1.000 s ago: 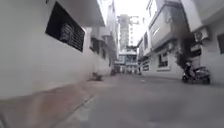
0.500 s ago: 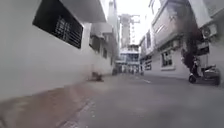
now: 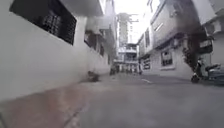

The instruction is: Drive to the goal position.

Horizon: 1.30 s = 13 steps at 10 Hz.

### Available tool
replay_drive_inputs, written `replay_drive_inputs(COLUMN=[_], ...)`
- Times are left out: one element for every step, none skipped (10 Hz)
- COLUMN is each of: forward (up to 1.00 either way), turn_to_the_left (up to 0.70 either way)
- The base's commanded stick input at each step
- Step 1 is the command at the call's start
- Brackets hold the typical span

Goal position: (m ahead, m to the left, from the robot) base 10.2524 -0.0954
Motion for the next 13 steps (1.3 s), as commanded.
replay_drive_inputs(forward=[1.00, 1.00, 1.00, 1.00, 1.00, 1.00, 1.00, 1.00, 1.00, 1.00, 1.00, 1.00, 1.00], turn_to_the_left=[-0.40, -0.03, 0.00, 0.00, 0.00, 0.00, 0.00, 0.00, 0.00, 0.00, 0.00, 0.00, 0.00])
